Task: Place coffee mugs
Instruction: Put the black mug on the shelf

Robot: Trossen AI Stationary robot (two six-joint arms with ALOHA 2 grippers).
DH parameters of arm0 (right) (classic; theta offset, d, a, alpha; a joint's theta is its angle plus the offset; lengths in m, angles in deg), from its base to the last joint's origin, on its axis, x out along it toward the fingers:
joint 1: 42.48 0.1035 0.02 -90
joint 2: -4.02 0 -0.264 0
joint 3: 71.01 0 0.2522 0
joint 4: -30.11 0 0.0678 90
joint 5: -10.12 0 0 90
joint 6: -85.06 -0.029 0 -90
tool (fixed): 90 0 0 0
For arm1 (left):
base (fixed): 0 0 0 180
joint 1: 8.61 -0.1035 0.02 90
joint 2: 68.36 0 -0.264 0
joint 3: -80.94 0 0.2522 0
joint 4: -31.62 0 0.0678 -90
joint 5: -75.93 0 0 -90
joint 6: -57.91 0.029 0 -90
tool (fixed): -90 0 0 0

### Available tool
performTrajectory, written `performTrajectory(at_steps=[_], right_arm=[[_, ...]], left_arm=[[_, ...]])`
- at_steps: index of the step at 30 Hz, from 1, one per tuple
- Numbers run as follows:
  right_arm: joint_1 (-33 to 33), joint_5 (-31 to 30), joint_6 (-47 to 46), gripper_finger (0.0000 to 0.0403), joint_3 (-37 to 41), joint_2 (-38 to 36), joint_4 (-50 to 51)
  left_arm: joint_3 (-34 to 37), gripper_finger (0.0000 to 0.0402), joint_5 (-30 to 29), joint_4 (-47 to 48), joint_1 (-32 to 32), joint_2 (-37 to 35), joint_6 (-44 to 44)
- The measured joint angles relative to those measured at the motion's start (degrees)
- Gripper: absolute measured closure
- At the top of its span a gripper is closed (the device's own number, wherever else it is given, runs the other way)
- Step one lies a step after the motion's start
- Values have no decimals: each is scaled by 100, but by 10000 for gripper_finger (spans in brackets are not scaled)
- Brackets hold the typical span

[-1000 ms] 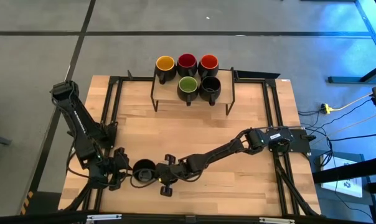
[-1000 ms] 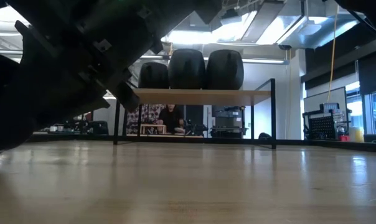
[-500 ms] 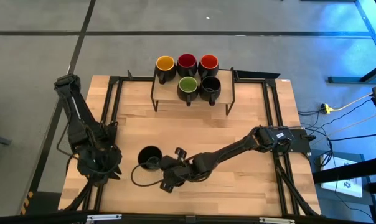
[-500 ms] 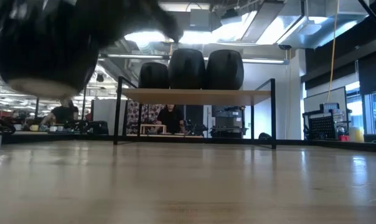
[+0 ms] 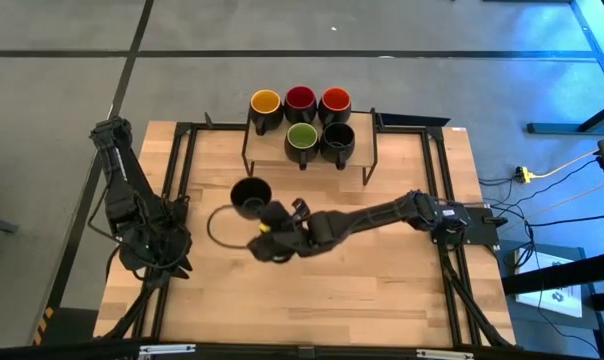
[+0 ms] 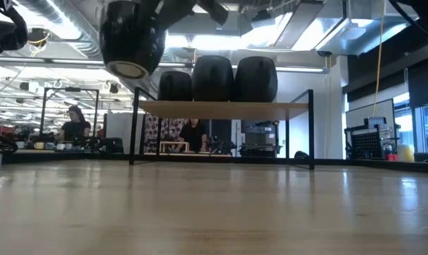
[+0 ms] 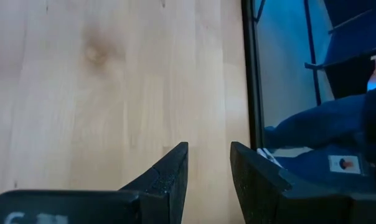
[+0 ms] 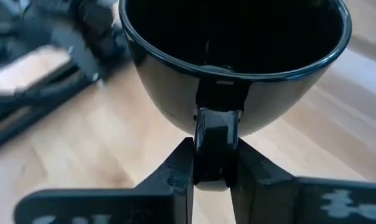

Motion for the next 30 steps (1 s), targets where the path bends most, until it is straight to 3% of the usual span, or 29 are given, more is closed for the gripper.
performTrajectory(at_steps=[11,30], right_arm=[[-634,-1006,-132,354,-11,-7,-157],[-1404,-641,-84,354,4,96,-130]], left_arm=[[0,288,31,16,0,2,592],[2,288,-181,33,0,2,895]])
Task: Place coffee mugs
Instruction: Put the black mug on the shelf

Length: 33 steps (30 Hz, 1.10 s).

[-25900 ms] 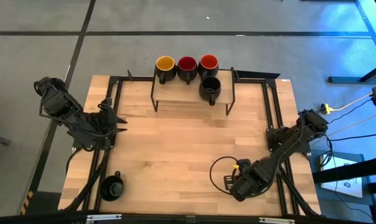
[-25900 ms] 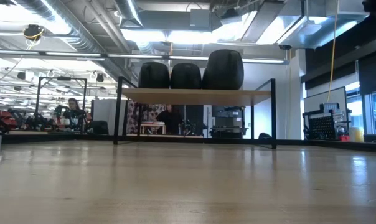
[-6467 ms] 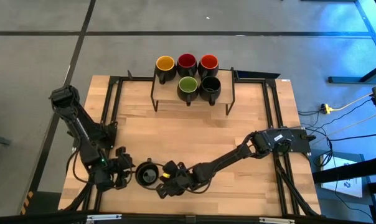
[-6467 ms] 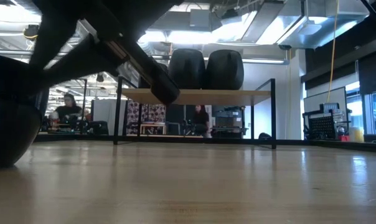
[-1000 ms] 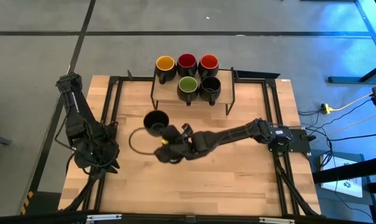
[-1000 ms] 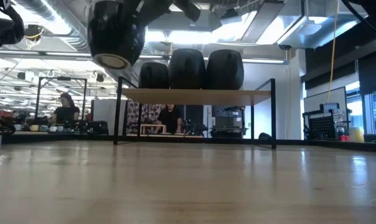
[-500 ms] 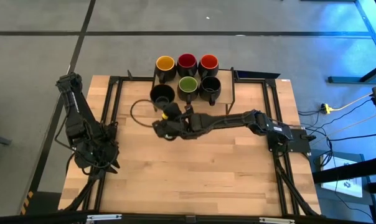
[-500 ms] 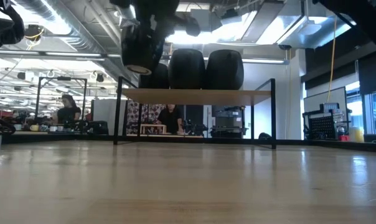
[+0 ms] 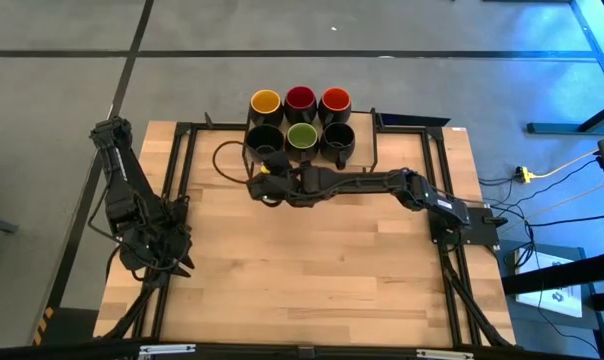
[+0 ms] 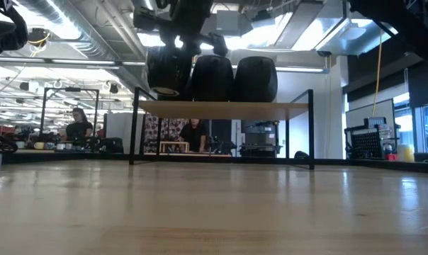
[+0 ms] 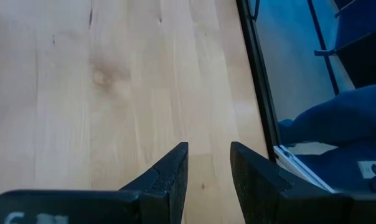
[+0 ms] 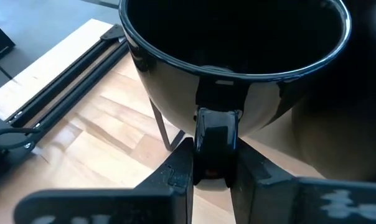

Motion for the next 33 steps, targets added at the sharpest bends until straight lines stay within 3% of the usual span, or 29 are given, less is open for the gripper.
performTrajectory(at_steps=[26,33], right_arm=[[-232,-145,-44,346,9,197,-198],[-247,-124,-50,307,-2,243,-323]], left_arm=[[2,288,-138,-2,0,2,0],[2,288,-136,-2,0,2,0]])
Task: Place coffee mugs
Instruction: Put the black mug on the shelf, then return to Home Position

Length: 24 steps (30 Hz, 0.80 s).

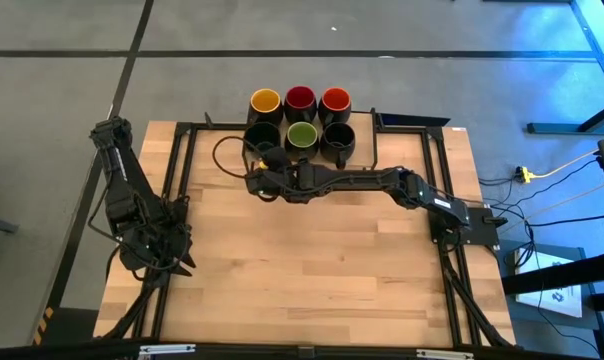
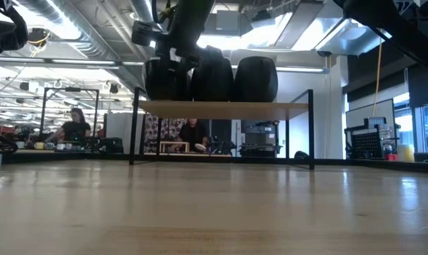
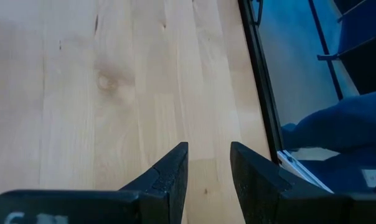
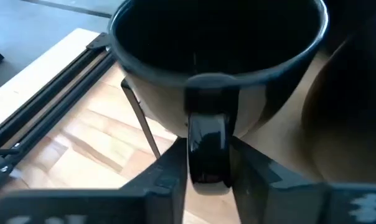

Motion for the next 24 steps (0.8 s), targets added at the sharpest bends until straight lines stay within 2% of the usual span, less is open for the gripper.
performTrajectory(at_steps=[6,10,14,20,24], right_arm=[[9,112,-31,242,0,0,0],[52,245,0,216,0,-11,9],[88,331,2,209,-36,-84,38],[168,333,4,220,-59,-279,198],[219,569,40,225,-61,-417,220]], left_arm=[[0,288,0,0,0,0,0],[0,288,9,0,0,0,48],[2,288,32,-2,0,0,7],[2,288,43,-9,2,0,-8],[2,288,58,-7,2,0,-7]])
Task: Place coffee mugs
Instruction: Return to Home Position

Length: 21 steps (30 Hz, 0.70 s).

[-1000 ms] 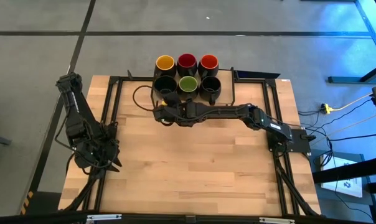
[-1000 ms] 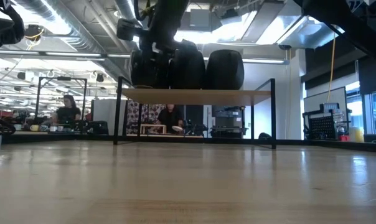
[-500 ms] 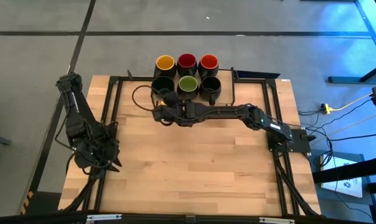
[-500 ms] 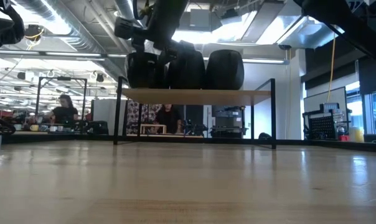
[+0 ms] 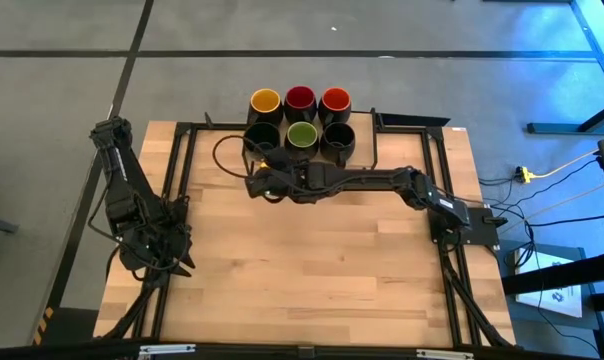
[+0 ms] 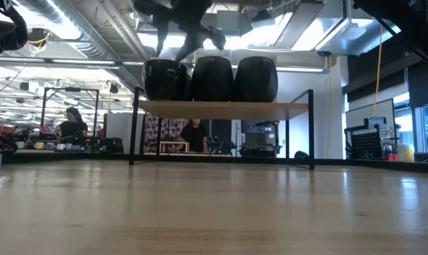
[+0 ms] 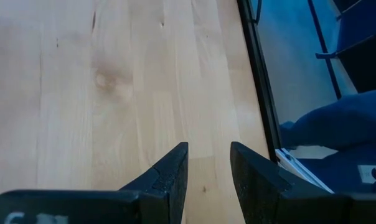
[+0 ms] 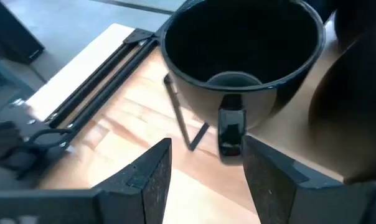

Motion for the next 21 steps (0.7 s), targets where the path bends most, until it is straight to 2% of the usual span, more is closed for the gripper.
performTrajectory(at_steps=[7,11,17,21], right_arm=[[283,101,282,226,10,-340,238],[446,500,441,226,2,-632,663],[667,691,350,228,15,-944,2011],[726,694,255,255,11,-1077,3022]], left_arm=[[0,288,-51,-8,0,-68,329],[0,288,-157,-127,0,-253,725],[2,288,-794,-183,-1,-679,1312],[4,288,-1404,-166,-6,-1041,1523]])
